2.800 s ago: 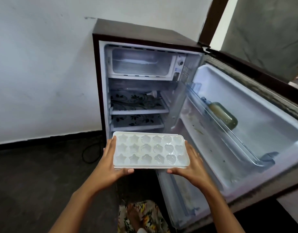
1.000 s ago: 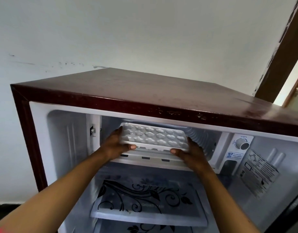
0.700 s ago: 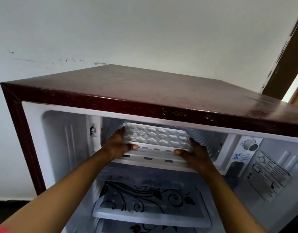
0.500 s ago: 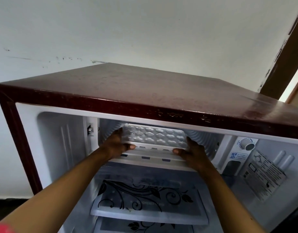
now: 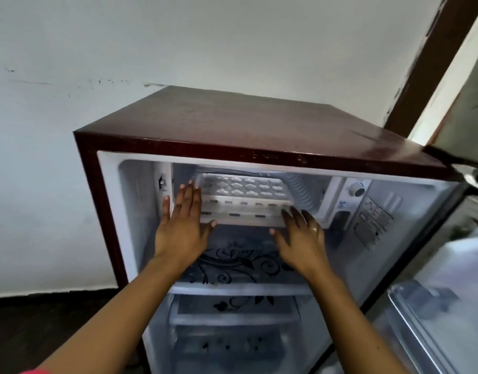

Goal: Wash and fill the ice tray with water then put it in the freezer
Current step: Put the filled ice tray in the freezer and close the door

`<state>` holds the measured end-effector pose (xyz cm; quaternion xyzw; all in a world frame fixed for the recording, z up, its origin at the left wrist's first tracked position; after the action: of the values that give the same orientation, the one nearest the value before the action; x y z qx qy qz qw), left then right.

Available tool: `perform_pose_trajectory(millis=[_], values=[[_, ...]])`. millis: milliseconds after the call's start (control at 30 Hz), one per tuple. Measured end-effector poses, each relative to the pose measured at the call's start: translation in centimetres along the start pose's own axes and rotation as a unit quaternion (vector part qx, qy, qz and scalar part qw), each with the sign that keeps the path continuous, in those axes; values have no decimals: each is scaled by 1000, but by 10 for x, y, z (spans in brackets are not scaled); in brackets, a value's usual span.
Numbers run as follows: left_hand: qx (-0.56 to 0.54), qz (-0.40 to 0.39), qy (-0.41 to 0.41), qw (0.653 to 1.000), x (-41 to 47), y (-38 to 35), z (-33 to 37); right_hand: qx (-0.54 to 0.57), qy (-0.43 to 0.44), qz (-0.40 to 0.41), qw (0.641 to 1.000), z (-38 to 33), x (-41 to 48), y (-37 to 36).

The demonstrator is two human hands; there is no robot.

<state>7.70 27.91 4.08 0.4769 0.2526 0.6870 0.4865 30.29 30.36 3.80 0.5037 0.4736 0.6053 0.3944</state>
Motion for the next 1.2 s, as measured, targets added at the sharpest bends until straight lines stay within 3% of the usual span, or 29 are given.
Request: perform_pose_trajectory(millis=[200, 633, 967, 1200], values=[[32, 24, -43, 998, -72, 31, 19, -34, 7, 20, 999, -22, -78, 38], [-9, 51, -73, 996, -233, 102, 79, -70, -46, 62, 995, -46, -266, 127], [-79, 30, -123, 989, -325, 109, 149, -156, -135, 93, 974, -3, -391, 175], [-125, 0, -157, 980, -363, 101, 215, -236, -180, 169, 940, 45, -451, 228]])
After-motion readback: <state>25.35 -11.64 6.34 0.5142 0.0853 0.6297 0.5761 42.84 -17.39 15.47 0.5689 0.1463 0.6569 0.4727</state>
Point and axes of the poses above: each hand's wrist, its own x-axis towards the middle knuckle, its own y-axis out of the back of the hand, z = x × y, the point moved 5 cm from there along x, towards the middle knuckle, and after that the axes turned 15 degrees about -x, right-handed, at the moved point
